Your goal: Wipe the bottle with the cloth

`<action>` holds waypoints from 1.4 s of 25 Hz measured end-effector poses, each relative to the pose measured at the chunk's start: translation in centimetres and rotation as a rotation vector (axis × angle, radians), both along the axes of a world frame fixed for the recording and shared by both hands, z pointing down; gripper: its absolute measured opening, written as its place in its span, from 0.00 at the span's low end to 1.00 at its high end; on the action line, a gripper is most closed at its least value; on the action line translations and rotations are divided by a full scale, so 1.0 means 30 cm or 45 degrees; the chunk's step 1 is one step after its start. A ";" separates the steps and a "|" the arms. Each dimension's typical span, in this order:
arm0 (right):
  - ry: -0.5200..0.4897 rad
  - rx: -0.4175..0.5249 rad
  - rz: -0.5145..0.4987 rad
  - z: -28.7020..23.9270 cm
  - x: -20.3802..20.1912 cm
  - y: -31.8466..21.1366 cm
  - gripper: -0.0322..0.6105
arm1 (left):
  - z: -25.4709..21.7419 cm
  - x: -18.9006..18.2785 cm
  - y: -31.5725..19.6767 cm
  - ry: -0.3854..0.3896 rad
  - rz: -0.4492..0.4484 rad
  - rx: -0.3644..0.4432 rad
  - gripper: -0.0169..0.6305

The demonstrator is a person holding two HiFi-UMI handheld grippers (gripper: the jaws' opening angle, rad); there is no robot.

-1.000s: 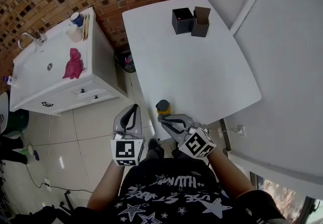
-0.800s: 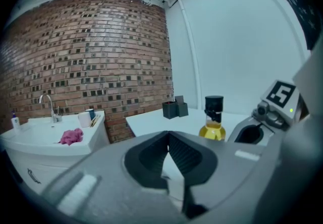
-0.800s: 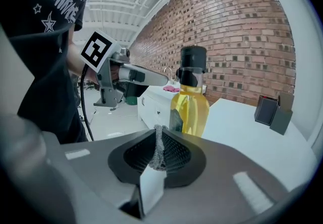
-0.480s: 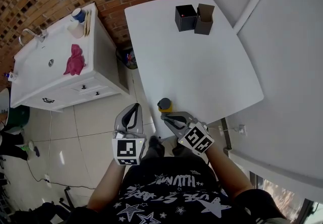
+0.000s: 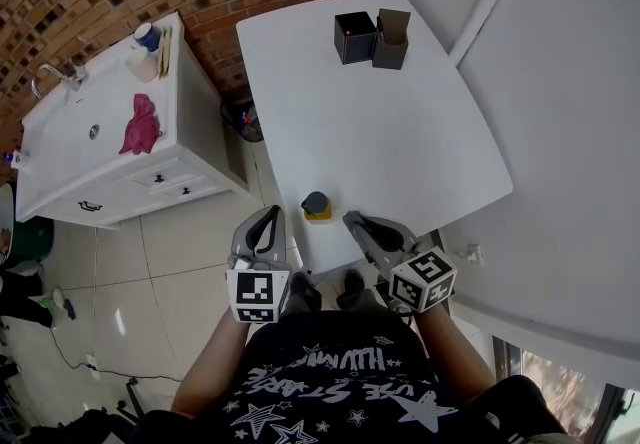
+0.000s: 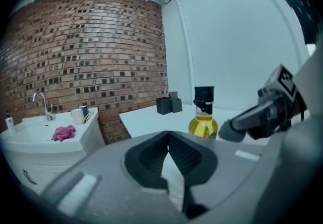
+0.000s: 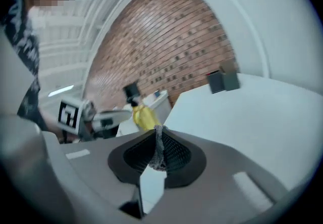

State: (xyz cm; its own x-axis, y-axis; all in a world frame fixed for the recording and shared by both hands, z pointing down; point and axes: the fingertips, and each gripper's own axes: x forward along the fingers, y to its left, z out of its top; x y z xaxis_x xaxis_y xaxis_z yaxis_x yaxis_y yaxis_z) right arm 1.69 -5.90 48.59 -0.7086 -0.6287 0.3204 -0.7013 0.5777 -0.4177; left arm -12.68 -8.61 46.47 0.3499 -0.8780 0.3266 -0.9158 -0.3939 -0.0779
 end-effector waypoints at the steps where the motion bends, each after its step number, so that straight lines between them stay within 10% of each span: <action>1: -0.074 -0.029 0.131 -0.034 0.036 -0.035 0.11 | 0.010 0.007 -0.003 -0.007 0.010 -0.005 0.03; 7: -0.467 -0.208 0.400 -0.134 0.009 -0.118 0.11 | 0.049 0.042 -0.018 -0.004 0.023 -0.040 0.03; 14: -0.559 -0.288 0.423 -0.103 -0.038 -0.118 0.11 | 0.059 0.063 0.000 0.002 0.043 -0.061 0.03; 35: -0.320 -0.447 0.489 0.209 -0.062 -0.108 0.11 | 0.034 0.038 0.043 0.032 0.062 -0.076 0.03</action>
